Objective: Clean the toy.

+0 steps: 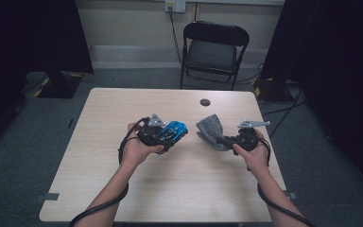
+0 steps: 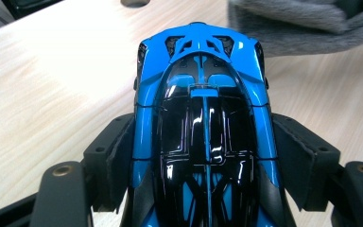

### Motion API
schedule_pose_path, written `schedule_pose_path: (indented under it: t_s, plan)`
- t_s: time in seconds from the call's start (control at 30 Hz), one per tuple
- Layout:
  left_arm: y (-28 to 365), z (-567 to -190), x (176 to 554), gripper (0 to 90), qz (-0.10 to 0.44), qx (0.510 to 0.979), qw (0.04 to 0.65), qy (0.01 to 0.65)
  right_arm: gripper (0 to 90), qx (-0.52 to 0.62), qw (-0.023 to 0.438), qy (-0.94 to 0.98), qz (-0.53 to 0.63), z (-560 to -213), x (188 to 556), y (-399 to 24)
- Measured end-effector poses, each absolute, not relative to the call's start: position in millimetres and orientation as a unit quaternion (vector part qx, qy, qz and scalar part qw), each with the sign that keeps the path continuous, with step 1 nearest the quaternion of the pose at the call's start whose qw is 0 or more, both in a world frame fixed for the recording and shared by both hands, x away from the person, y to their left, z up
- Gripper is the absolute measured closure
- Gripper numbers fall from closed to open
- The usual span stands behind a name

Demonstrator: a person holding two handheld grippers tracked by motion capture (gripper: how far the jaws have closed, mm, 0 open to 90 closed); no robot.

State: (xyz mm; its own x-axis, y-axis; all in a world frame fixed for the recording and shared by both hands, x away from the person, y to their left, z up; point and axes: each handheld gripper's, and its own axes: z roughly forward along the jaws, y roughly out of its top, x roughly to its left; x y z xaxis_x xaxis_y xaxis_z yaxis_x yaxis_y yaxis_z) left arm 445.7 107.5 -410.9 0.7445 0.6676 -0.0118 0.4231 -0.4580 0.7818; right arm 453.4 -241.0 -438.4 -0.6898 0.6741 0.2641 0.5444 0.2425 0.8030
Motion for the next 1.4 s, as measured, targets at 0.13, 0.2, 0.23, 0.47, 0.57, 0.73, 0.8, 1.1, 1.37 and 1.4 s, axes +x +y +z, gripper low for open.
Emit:
schedule_pose_path:
  t_s: [0.13,0.2,0.23,0.47,0.57,0.73,0.8,1.1,1.37,1.4]
  plan:
    - [102,-405,447,28.3,0.146,0.838,0.415,0.322,78.1,0.388,0.060,0.783,0.482,-438,457,-226]
    - [100,-404,448,28.3,0.150,0.838,0.416,0.320,78.0,0.374,0.051,0.787,0.488,-437,456,-216]
    - [100,-403,449,28.3,0.151,0.837,0.416,0.322,78.0,0.369,0.048,0.789,0.489,-437,455,-211]
    - [100,-403,449,28.3,0.146,0.834,0.422,0.325,78.0,0.349,0.028,0.798,0.491,-439,454,-188]
    - [97,-402,450,28.3,0.146,0.835,0.423,0.321,78.0,0.344,0.023,0.802,0.488,-441,455,-180]
    - [91,-403,453,28.3,0.143,0.837,0.419,0.321,78.1,0.324,0.014,0.808,0.492,-441,452,-163]
    - [90,-405,454,28.3,0.142,0.838,0.418,0.322,78.1,0.314,0.015,0.812,0.491,-440,450,-157]
    - [89,-405,457,28.3,0.137,0.838,0.416,0.325,78.1,0.277,0.010,0.823,0.496,-442,444,-145]
    - [85,-403,461,28.3,0.134,0.836,0.419,0.329,78.1,0.250,0.003,0.829,0.500,-444,438,-136]
    - [85,-403,461,28.3,0.134,0.836,0.418,0.329,78.0,0.248,0.002,0.830,0.500,-445,437,-135]
